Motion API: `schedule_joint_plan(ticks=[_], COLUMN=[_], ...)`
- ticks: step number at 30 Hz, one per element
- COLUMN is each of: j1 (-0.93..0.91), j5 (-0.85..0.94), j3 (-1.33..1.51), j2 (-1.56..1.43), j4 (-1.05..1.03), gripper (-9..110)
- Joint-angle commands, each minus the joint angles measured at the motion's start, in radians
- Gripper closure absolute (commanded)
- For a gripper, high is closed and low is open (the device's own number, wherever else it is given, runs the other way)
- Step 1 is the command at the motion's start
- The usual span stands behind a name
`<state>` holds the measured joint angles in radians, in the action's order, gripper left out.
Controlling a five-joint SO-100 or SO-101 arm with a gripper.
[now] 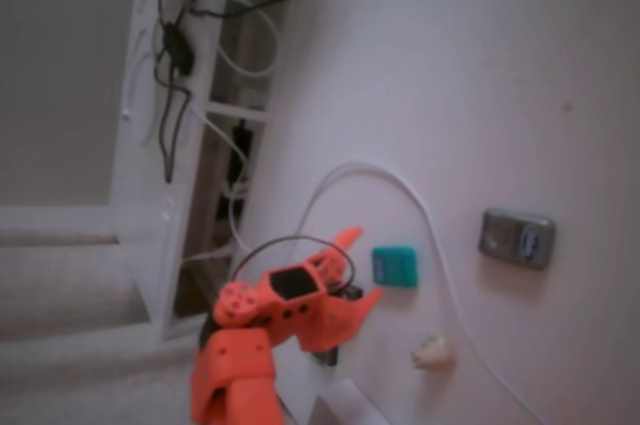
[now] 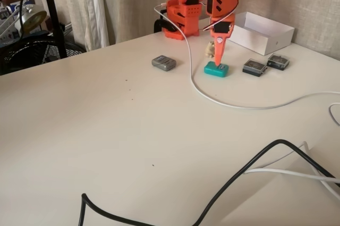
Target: Grasp the green cube and put it in the bin.
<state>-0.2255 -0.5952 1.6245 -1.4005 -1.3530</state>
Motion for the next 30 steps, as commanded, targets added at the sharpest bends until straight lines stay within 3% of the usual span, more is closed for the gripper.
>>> schedule_joint_plan(ticks=[1,23,30], j1=[0.011,-0.026,-0.025], j5=[-0.002,0.026,0.040], j3=[0.005,0.005,0.003], j2=[0.009,0.144,0.163], j4=[0.012,0.058,0.064], gripper=[69,70,85])
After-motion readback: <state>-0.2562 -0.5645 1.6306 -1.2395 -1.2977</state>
